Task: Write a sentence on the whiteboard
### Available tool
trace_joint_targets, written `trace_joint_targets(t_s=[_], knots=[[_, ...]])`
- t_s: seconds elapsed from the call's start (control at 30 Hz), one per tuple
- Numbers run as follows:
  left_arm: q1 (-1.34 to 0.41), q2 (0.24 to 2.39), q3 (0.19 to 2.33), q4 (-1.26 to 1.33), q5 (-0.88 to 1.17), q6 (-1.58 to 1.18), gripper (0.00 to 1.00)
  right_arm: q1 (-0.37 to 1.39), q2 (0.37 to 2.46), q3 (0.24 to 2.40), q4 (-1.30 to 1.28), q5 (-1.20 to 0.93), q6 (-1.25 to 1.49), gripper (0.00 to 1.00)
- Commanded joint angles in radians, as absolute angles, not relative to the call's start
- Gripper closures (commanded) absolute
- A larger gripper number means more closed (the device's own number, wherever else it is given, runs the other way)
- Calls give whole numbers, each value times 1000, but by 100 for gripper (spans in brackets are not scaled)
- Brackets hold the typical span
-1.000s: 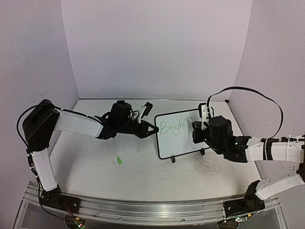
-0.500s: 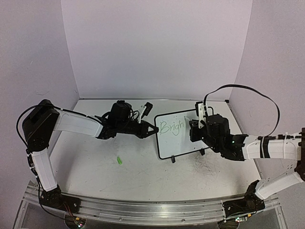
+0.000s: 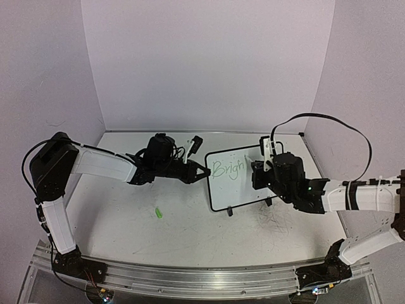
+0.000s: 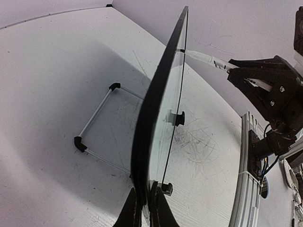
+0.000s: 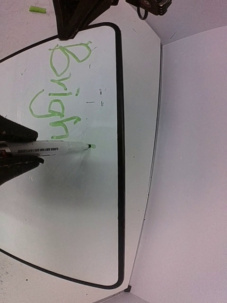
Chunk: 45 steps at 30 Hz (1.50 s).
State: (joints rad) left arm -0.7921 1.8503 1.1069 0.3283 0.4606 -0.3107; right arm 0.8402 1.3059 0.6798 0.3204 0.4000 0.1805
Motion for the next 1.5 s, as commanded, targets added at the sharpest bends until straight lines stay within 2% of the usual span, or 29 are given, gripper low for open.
trace_joint_targets(t_s=[0.0, 0.87, 1.13, 1.33, 1.47], knots=[[-795, 1817, 1142, 276, 431, -268, 100, 834, 1286, 662, 280, 387, 219, 100], [-799, 1818, 1143, 275, 431, -267, 100, 836, 1268, 594, 250, 353, 283, 100], [-801, 1821, 1143, 273, 431, -267, 100, 836, 1235, 590, 238, 416, 286, 100], [-801, 1824, 1144, 273, 433, -267, 100, 835, 1123, 551, 385, 316, 213, 100], [-801, 1822, 1144, 273, 432, -265, 100, 834, 1176, 585, 398, 295, 189, 100]])
